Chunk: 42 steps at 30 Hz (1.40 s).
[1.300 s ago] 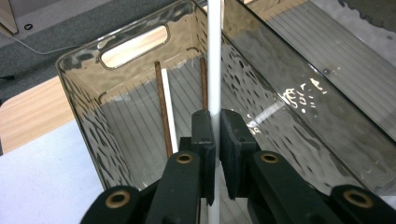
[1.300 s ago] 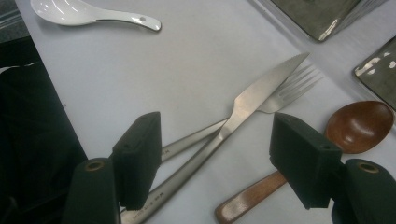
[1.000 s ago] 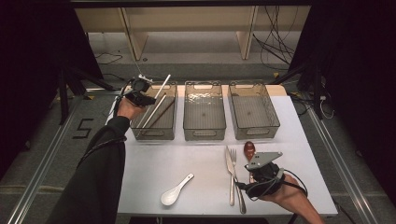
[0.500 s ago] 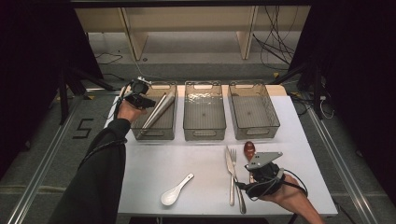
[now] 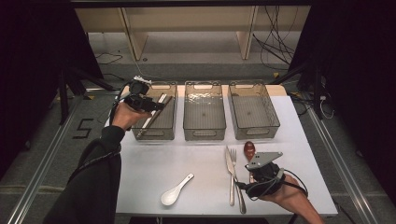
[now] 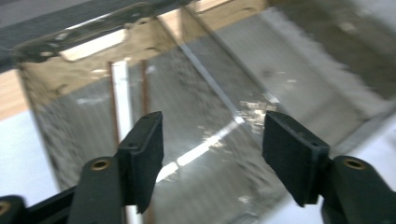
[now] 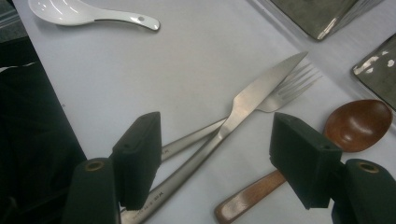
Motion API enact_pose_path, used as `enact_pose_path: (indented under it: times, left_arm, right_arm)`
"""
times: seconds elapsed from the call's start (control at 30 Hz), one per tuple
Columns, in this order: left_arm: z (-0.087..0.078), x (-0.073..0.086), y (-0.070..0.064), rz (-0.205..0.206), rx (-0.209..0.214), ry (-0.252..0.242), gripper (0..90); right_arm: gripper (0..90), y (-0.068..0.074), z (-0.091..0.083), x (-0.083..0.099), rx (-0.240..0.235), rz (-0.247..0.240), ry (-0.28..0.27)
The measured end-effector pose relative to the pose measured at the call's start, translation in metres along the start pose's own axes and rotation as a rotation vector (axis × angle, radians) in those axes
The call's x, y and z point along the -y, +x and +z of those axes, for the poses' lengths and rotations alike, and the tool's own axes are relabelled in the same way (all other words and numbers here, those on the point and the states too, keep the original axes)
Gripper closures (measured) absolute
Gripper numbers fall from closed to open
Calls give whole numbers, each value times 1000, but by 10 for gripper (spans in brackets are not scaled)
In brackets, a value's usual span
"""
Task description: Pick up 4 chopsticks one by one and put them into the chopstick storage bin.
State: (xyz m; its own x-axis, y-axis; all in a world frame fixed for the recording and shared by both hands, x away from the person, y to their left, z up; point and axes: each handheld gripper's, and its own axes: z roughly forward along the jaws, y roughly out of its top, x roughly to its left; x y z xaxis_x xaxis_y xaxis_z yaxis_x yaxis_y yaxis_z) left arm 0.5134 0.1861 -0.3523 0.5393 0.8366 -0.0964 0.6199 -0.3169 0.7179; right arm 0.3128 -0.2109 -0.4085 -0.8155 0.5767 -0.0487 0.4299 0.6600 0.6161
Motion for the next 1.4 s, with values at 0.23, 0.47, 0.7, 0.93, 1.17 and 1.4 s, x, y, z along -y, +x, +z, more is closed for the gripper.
enact_pose_path:
  times: [0.23,0.47,0.7,0.93,1.17,1.4]
  left_arm:
    - [-20,18,-24,18,64,-6,283]
    - [-26,41,-49,58,100,46,231]
    - [-27,60,-71,103,134,85,199]
    - [-28,76,-79,104,144,101,161]
    - [-33,95,-78,77,147,99,156]
    - [-37,107,-81,77,152,81,155]
  right_arm:
    - [351,0,0,0,4,5,3]
    - [351,-1,1,1,16,17,12]
    - [351,-1,1,2,22,25,22]
    - [353,-5,2,3,40,54,37]
    - [353,-10,3,6,62,98,52]
    - [353,-14,6,9,76,137,64]
